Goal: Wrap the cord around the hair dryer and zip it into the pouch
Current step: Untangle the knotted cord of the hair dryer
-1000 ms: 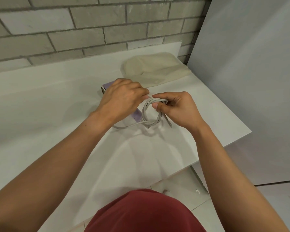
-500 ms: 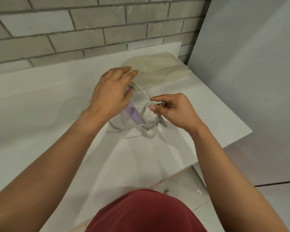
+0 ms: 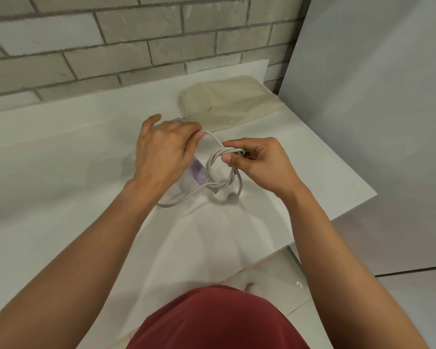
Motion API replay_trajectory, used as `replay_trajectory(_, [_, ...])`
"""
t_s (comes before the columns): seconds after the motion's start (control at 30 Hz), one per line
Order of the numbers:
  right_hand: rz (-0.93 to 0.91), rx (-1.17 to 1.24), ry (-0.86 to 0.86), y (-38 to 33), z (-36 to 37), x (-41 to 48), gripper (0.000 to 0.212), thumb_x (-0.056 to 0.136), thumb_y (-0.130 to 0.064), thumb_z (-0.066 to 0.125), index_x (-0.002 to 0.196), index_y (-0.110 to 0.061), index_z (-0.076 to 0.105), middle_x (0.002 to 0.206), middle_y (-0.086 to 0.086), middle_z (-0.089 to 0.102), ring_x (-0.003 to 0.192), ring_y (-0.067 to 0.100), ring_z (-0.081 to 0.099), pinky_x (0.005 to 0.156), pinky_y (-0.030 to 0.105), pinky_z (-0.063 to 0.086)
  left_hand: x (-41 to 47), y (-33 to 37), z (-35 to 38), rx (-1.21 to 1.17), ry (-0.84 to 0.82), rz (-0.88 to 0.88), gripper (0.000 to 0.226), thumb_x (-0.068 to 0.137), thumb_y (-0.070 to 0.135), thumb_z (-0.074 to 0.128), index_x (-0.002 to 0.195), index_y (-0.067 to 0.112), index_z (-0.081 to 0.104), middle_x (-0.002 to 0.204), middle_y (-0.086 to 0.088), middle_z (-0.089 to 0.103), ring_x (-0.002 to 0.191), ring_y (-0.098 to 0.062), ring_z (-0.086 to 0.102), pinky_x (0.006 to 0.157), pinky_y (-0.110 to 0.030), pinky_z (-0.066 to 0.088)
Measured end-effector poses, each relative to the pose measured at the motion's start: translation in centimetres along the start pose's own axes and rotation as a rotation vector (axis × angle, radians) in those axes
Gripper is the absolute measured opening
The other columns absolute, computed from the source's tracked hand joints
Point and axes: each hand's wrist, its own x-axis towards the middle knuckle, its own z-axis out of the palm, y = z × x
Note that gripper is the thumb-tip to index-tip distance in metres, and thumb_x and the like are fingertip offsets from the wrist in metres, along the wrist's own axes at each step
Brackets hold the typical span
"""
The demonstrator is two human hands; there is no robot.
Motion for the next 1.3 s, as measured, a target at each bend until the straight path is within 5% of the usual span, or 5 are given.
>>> replay_trajectory(0.23, [0.0,-0.017,-0.041,0.3,0.5,0.1,0.024,0.09,-0.014,0.082,0.112,-0.023,0.081,0.091,-0.006,0.081,0.084,0.014,0.077,0.09,0.039,0.061,0.1,-0.8,-0.1,-0.044,-0.04,-0.048,0.02,0.098,0.026,0.059,0.097,0.014,0.076,0.083,-0.008,0.075,0.07,-0.038,0.064,0.072,-0.039,0.049])
replay_trajectory(0.43, [0.008,-0.045,-0.07,0.6,0.4,0.1,0.025,0.089,-0.016,0.082,0.111,-0.028,0.08,0.091,-0.011,0.08,0.09,0.012,0.076,0.093,0.04,0.059,0.5,-0.3,0.1,-0.156,-0.21,0.171,0.046,0.098,0.033,0.058,0.141,0.019,0.059,0.141,-0.004,0.061,0.129,-0.028,0.056,0.109,-0.047,0.044])
replay_trajectory(0.57, [-0.023,-0.064,-0.066,0.7,0.0,0.4,0.025,0.089,-0.016,0.082,0.113,-0.022,0.081,0.098,-0.009,0.081,0.094,0.013,0.076,0.093,0.044,0.06,0.9,0.6,0.4,-0.139,-0.229,0.326,0.038,0.1,0.039,0.048,0.116,0.018,0.075,0.111,0.0,0.076,0.105,-0.029,0.069,0.093,-0.046,0.053])
replay_trajectory(0.83, [0.01,0.019,0.0,0.2,-0.4,0.2,0.024,0.089,-0.015,0.083,0.113,-0.02,0.081,0.093,-0.009,0.081,0.087,0.011,0.077,0.089,0.031,0.061,0.3,0.9,0.3,-0.077,-0.03,0.109,0.029,0.103,0.037,0.054,0.099,0.02,0.077,0.085,-0.001,0.075,0.084,-0.031,0.067,0.087,-0.041,0.047])
replay_trajectory(1.3, [0.019,0.004,-0.006,-0.7,0.2,0.9,0.021,0.09,-0.014,0.082,0.104,-0.029,0.082,0.082,-0.009,0.079,0.079,0.015,0.076,0.088,0.035,0.062,1.1,-0.1,-0.6,-0.076,-0.022,-0.175,0.033,0.098,0.036,0.048,0.105,0.019,0.076,0.091,-0.006,0.075,0.082,-0.034,0.065,0.079,-0.042,0.05])
